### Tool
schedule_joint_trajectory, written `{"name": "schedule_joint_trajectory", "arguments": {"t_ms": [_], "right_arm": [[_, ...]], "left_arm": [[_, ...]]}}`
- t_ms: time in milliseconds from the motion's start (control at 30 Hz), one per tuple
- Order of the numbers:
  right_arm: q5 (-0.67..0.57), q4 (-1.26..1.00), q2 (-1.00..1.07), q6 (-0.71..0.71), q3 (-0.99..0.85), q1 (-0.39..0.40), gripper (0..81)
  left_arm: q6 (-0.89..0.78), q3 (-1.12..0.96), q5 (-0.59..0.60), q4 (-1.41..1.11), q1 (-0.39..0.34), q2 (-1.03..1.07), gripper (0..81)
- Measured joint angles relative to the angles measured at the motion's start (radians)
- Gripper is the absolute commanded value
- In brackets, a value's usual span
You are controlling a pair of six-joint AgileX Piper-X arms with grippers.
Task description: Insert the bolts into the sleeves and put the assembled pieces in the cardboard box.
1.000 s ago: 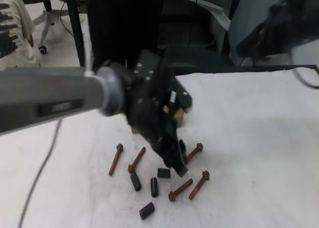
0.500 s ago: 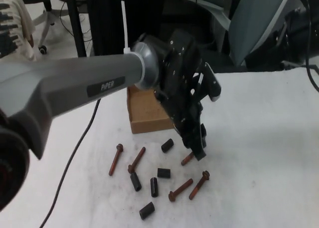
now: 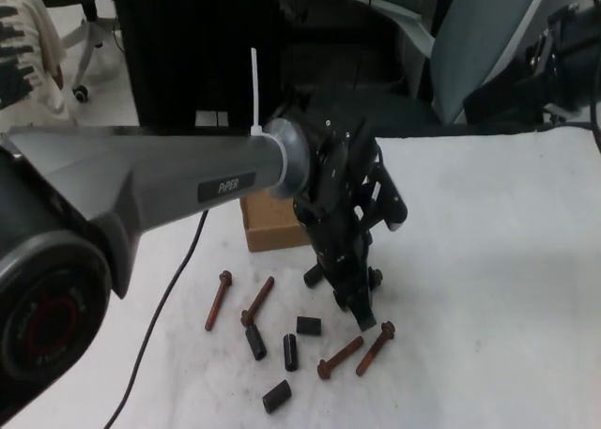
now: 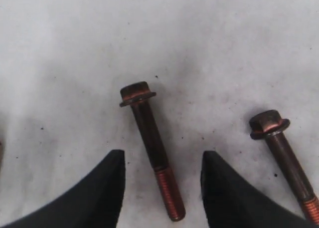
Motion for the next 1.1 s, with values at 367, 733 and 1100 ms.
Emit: {"name": "schedule_joint_trajectory", "arguments": {"t_ms": [367,733,1100], "right_arm": [[-0.018,0.0,-0.017,0.023,0.0,0.0,31.2],[-0.086,0.0,-0.021,0.037,0.0,0.0,31.2],[-0.111,0.0,-0.023,0.053,0.0,0.0,31.2]], "left_arm": [[-0.006,0.0,0.0,-0.059,-0.005,0.0,44.7],[0.021,-0.008,-0.064,-0.046,-0.005,0.033,44.7],[0.094,-0.175,-0.058,0.119,-0.005,0.036,40.4]]}}
